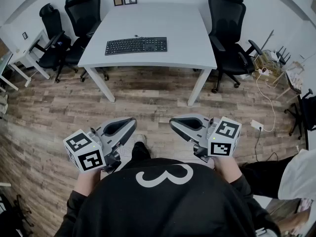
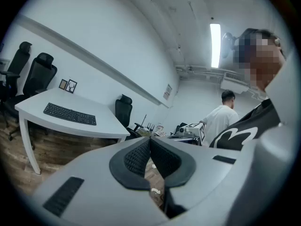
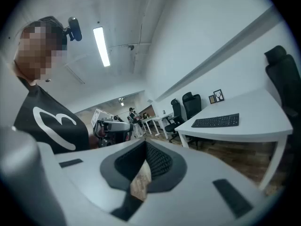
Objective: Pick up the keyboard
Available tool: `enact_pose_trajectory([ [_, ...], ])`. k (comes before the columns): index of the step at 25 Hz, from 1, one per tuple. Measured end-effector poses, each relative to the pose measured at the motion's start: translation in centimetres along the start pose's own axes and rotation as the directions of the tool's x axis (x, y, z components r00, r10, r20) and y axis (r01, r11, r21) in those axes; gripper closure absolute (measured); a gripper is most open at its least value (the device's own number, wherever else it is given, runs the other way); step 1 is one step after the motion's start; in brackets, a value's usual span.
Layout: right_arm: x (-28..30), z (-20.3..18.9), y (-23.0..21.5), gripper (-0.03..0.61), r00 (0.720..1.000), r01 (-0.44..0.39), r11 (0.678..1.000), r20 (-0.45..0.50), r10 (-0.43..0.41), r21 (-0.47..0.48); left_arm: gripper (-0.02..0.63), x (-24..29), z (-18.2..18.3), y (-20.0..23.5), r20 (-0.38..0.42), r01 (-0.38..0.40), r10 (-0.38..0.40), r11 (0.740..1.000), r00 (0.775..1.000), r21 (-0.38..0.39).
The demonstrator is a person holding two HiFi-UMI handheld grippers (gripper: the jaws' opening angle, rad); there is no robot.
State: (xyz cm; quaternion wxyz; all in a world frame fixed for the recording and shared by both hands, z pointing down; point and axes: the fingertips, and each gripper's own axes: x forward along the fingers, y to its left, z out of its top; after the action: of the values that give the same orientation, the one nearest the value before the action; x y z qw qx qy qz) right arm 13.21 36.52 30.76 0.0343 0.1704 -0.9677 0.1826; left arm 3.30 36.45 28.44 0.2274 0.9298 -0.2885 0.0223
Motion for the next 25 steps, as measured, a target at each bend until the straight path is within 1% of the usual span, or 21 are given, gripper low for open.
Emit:
enact_pose_trajectory([
  [7,-0.1,-0.5,-0.6,0.571,1.000,0.015,1.000,0.002,-0.015,0.001,0.600,0.0,-0.8,0.8,0.007,-0.017,0.017,1.000,1.000,-0.017],
  [13,0.6,-0.6,-1.6,0.571,1.000,-0.004,0.999,0.002,0.004,0.047,0.600,0.1,-0.3,2.3,0.009,-0.028,0.029,0.999,1.000,-0.034],
  [18,1.3,-1.1,-2.9,0.569,1.000,-0.001,0.996,0.015,0.000,0.088,0.600,0.4,-0.9,3.7,0.013,-0.031,0.032,0.998,0.999,-0.055],
  [23,3.7,0.0,-6.4,0.569,1.000,0.011,0.992,0.007,-0.012,0.126,0.600,1.5,0.6,7.7,0.009,-0.022,0.023,0.996,1.000,-0.085],
  [25,4.8,0.1,-8.1,0.569,1.000,0.018,0.990,0.004,-0.019,0.139,0.600,2.1,1.2,9.3,0.022,-0.003,0.005,0.995,1.000,-0.095],
])
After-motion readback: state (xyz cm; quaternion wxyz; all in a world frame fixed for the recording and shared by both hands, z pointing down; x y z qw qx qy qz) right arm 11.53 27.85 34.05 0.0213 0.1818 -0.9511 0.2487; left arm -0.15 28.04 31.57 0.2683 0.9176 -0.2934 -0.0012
